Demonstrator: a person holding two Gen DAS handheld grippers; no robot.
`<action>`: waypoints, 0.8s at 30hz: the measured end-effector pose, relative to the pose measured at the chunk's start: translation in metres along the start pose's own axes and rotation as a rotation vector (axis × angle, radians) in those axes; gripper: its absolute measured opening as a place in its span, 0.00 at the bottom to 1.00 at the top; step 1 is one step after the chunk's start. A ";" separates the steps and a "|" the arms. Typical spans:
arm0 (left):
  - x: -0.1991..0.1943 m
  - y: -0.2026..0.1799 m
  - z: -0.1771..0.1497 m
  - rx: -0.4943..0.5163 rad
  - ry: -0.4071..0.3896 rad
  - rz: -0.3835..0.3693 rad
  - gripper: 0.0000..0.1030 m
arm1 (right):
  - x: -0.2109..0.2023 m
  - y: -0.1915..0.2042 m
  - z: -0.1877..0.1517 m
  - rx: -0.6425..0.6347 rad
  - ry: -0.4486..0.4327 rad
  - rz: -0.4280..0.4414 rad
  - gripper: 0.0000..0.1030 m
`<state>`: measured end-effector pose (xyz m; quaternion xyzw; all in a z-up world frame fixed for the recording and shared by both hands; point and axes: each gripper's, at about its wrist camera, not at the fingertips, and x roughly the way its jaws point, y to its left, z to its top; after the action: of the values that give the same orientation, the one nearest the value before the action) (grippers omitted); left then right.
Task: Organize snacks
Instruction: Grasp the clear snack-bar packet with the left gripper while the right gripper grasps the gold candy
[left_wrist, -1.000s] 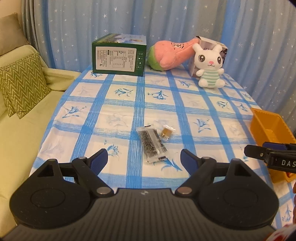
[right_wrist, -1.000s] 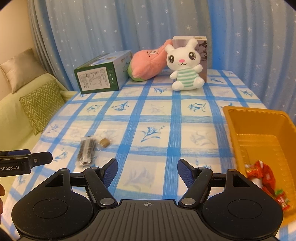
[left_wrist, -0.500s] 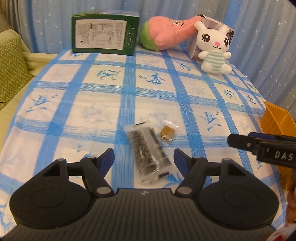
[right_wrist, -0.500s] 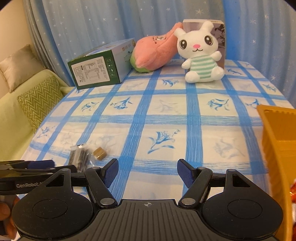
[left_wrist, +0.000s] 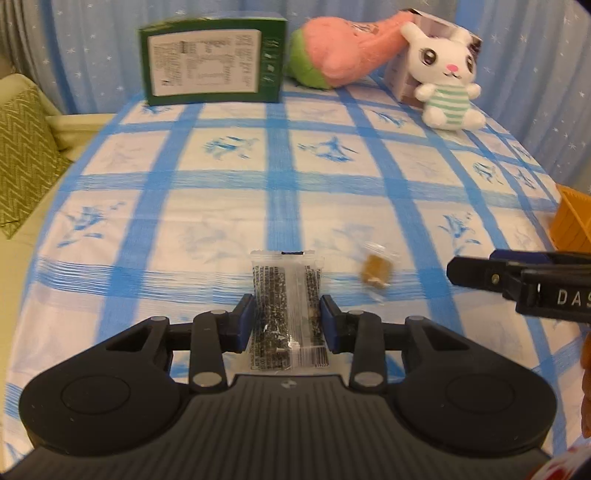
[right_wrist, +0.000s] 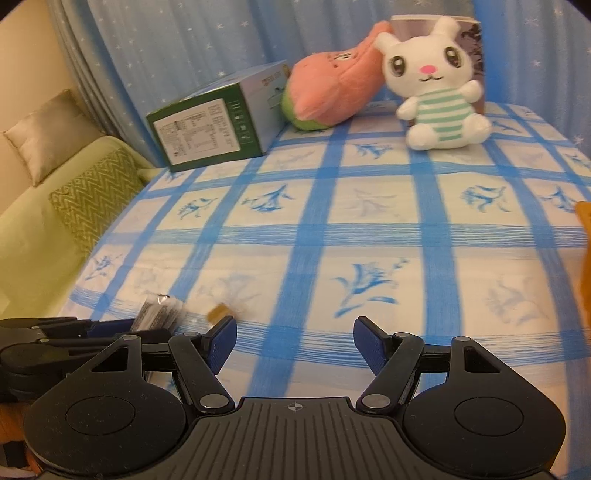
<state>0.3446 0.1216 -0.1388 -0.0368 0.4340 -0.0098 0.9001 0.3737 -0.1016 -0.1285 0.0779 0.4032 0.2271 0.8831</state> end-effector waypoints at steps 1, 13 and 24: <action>-0.003 0.005 0.001 -0.011 -0.008 0.003 0.33 | 0.003 0.003 0.000 0.000 0.002 0.015 0.68; -0.011 0.033 0.005 -0.084 -0.039 0.030 0.33 | 0.044 0.040 -0.002 0.001 0.011 0.094 0.52; -0.012 0.037 0.004 -0.094 -0.039 0.019 0.33 | 0.060 0.077 -0.017 -0.268 -0.052 -0.082 0.21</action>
<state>0.3400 0.1591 -0.1301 -0.0753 0.4169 0.0197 0.9056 0.3690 -0.0064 -0.1555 -0.0515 0.3488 0.2405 0.9043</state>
